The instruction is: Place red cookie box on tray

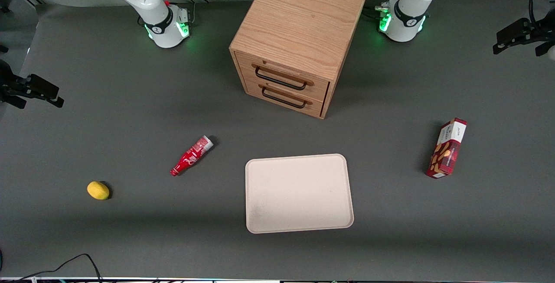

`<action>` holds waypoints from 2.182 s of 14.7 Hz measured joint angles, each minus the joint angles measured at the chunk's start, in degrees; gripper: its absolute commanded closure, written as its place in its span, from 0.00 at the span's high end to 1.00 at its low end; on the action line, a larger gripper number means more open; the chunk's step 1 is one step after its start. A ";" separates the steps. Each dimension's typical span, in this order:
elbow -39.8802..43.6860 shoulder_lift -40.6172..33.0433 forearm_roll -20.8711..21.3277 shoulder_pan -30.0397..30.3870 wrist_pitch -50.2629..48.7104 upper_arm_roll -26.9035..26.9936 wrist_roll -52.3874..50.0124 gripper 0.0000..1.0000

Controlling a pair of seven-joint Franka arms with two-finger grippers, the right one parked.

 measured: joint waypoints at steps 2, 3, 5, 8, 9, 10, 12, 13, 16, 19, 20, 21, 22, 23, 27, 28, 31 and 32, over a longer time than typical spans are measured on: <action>-0.01 -0.01 0.42 0.00 0.04 -0.05 -0.04 1.00; 0.00 -0.02 0.69 0.00 0.06 -0.06 -0.04 1.00; 0.07 -0.03 0.97 0.00 0.15 -0.07 -0.05 1.00; 0.08 -0.03 1.06 0.00 0.17 -0.18 -0.06 1.00; 0.08 -0.03 1.07 0.00 0.17 -0.22 -0.06 1.00; 0.08 -0.03 1.07 0.00 0.17 -0.25 -0.06 1.00; 0.09 -0.03 1.07 0.00 0.19 -0.25 -0.06 1.00; 0.09 -0.03 1.07 0.00 0.21 -0.23 -0.06 1.00; 0.31 -0.03 1.07 0.00 0.37 -0.26 0.03 1.00; 0.59 0.00 1.33 0.05 1.90 0.04 3.80 1.00; 0.60 0.27 1.63 0.08 2.57 0.61 6.39 1.00; 0.58 0.84 1.87 0.11 3.29 1.50 9.24 1.00; 0.56 1.81 2.00 0.16 4.31 2.69 12.44 1.00; 0.52 3.13 2.00 0.24 5.28 3.89 15.61 1.00; -0.75 10.92 0.69 0.41 10.69 5.79 24.01 1.00; -1.98 13.01 -0.15 0.39 13.11 5.68 25.59 1.00; -7.87 18.30 -2.58 0.51 23.15 5.66 29.85 1.00; -9.87 19.53 -3.07 0.63 26.68 5.71 30.69 1.00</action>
